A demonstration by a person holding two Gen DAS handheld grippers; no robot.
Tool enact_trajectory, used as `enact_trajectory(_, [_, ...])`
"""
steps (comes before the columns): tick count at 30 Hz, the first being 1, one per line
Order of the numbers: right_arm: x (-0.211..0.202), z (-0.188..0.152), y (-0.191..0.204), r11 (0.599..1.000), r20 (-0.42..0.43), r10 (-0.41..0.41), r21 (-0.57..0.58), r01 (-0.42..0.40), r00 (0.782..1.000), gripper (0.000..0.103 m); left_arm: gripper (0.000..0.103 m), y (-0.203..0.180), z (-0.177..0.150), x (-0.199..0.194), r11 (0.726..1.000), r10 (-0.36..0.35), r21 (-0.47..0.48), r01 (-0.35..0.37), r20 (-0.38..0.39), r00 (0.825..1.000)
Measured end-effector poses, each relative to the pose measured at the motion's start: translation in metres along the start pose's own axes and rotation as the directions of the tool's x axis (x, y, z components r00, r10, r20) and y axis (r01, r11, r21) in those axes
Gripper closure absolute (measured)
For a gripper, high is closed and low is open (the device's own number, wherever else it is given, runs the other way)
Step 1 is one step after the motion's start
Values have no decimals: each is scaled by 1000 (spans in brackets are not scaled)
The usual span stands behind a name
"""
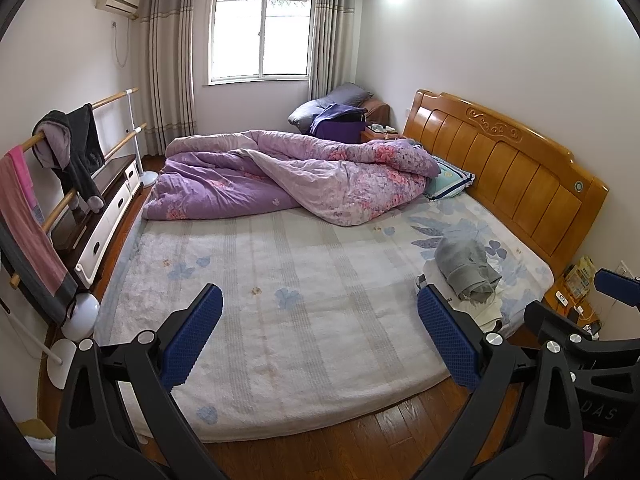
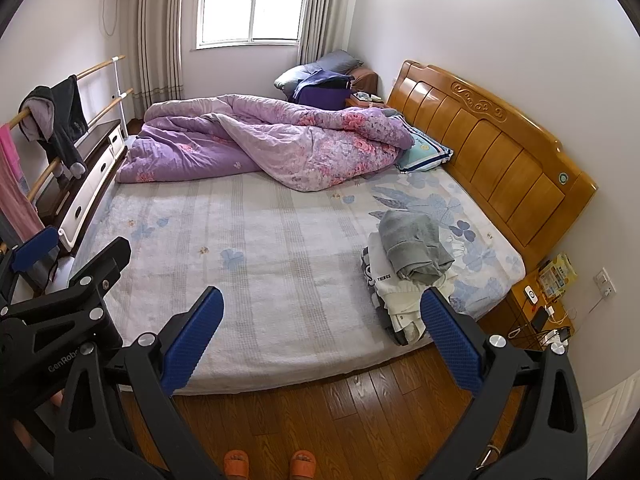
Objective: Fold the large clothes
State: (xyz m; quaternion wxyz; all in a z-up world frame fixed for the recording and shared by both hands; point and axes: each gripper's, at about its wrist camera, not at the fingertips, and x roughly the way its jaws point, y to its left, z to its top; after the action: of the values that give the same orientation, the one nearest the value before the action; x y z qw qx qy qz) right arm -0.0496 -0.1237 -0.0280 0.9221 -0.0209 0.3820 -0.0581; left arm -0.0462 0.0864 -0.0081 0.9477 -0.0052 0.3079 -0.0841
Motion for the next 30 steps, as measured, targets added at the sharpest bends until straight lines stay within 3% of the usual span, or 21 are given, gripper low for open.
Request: enact_trajectory(30, [10,-3,-20,1000,-17,-6,-16,6,1000,8,5,7,-2,14,999,-24,29,24,17,1000])
